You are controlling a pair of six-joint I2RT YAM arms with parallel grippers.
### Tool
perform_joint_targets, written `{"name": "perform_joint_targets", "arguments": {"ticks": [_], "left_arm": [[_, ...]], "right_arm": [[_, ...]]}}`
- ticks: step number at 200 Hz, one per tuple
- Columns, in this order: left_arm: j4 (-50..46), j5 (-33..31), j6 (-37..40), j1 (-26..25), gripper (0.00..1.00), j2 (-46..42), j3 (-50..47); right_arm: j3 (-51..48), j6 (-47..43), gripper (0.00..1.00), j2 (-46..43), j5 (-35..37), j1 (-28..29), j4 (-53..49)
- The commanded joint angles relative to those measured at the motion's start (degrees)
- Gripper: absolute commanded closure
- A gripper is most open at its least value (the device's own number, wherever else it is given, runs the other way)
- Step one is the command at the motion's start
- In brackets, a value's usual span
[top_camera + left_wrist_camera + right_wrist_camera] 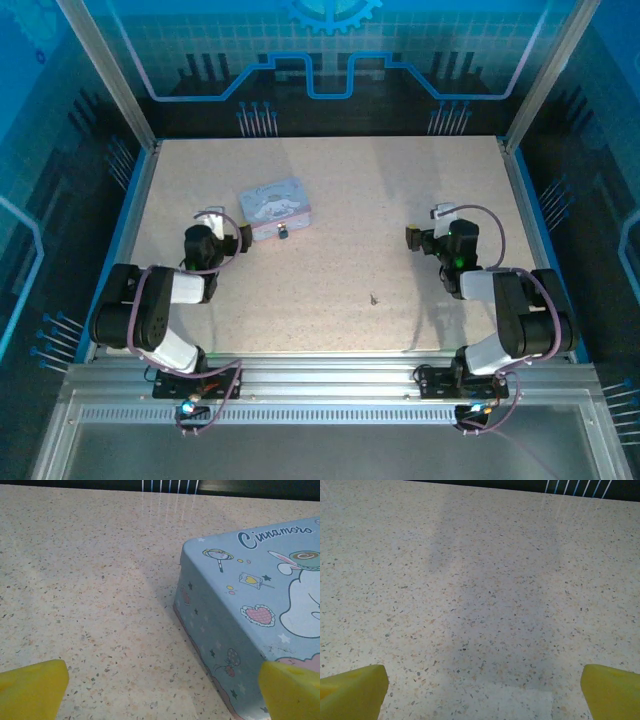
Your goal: Unlock a padlock with a key
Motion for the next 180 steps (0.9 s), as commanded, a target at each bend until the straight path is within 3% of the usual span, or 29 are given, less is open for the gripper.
{"name": "perform_joint_targets", "arguments": {"ticks": [1,164,180], "left_arm": [[2.11,2.21,0.61,0.21,0.01,-0.24,0.52],[1.75,1.21,0.14,0.29,0.01,-0.24,0.71],[2.75,1.1,-0.01,0.29,0.01,-1.4,-0.37]], "right_arm": [[0.71,-0.08,0.0,0.14,0.92,0.71,1.53],[0.65,0.04,0.0,-0.02,-0.68,0.11,1.73],[3.03,-1.14,0.0,-3.26,-0.13,1.3,-5.63]]}}
